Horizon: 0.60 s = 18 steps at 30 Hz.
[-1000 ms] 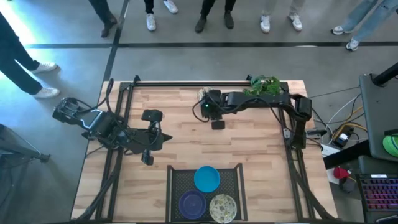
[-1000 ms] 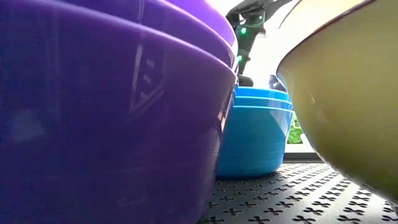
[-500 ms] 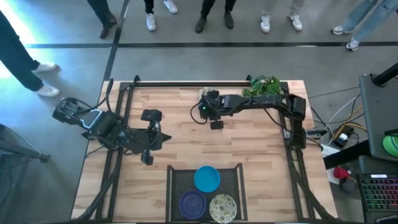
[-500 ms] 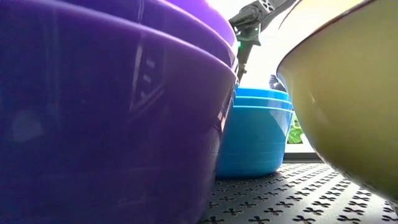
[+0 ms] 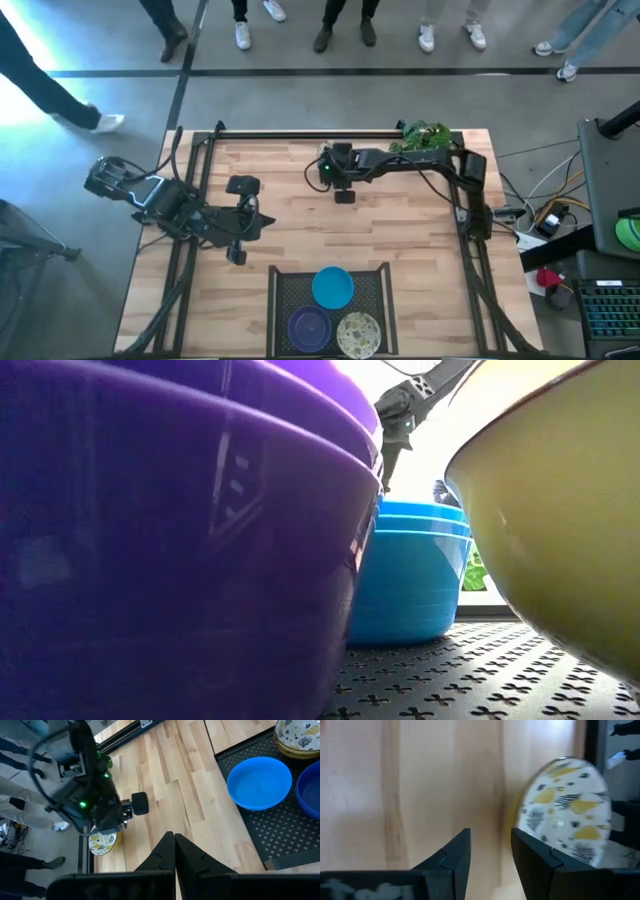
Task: Pick & Place Mini bowls
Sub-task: Stack the white patterned bowl on top of the white patterned bowls on the shelf
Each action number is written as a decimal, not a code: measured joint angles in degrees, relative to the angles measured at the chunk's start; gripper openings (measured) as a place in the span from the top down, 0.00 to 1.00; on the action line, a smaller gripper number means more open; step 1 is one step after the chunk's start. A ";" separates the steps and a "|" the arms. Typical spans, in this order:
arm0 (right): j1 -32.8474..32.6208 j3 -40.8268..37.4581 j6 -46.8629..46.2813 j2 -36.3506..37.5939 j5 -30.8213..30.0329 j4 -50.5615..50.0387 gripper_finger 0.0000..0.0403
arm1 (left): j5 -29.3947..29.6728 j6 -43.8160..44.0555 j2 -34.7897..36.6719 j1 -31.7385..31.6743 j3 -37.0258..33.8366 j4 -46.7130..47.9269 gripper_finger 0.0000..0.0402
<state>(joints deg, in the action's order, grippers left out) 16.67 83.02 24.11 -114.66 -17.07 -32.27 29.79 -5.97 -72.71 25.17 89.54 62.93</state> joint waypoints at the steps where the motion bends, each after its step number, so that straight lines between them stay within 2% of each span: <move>1: 0.04 0.00 0.09 -0.50 -0.01 0.07 0.67 | 0.04 0.02 0.00 0.00 0.00 -0.01 1.00; 18: 0.37 0.00 1.82 -2.18 -1.15 2.85 0.67 | 0.10 0.02 0.00 0.00 0.00 0.14 1.00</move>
<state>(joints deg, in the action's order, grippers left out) 17.04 83.02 25.93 -116.85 -18.22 -29.42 29.89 -5.96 -72.71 25.17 89.54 63.07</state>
